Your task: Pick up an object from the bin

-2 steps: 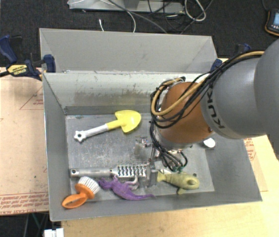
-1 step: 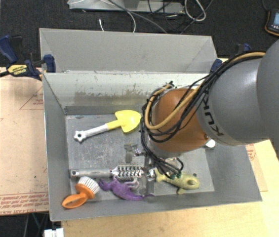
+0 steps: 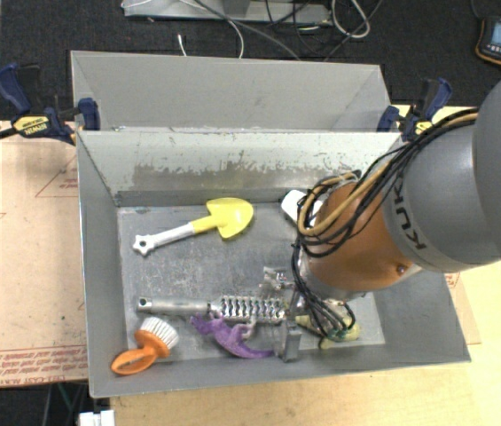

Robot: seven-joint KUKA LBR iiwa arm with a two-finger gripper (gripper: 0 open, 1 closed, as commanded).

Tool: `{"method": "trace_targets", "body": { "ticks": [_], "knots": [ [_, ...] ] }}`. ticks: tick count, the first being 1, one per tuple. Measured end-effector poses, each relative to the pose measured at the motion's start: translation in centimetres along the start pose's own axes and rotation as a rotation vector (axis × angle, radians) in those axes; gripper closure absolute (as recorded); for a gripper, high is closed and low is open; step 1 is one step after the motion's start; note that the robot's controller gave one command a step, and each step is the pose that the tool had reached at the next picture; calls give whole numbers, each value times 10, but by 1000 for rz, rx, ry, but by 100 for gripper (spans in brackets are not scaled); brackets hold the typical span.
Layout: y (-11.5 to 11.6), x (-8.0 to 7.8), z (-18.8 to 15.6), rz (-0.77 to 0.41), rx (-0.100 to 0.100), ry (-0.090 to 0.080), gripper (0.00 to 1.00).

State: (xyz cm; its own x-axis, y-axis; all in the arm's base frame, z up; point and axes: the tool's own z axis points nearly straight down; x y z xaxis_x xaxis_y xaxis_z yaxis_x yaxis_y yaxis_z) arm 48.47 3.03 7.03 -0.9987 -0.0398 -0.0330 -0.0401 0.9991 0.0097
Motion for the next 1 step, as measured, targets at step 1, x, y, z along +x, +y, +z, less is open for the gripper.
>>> {"method": "trace_targets", "body": {
  "ticks": [1],
  "knots": [
    [57,-23,-3,-200,-7,-3,100]
  ]
}}
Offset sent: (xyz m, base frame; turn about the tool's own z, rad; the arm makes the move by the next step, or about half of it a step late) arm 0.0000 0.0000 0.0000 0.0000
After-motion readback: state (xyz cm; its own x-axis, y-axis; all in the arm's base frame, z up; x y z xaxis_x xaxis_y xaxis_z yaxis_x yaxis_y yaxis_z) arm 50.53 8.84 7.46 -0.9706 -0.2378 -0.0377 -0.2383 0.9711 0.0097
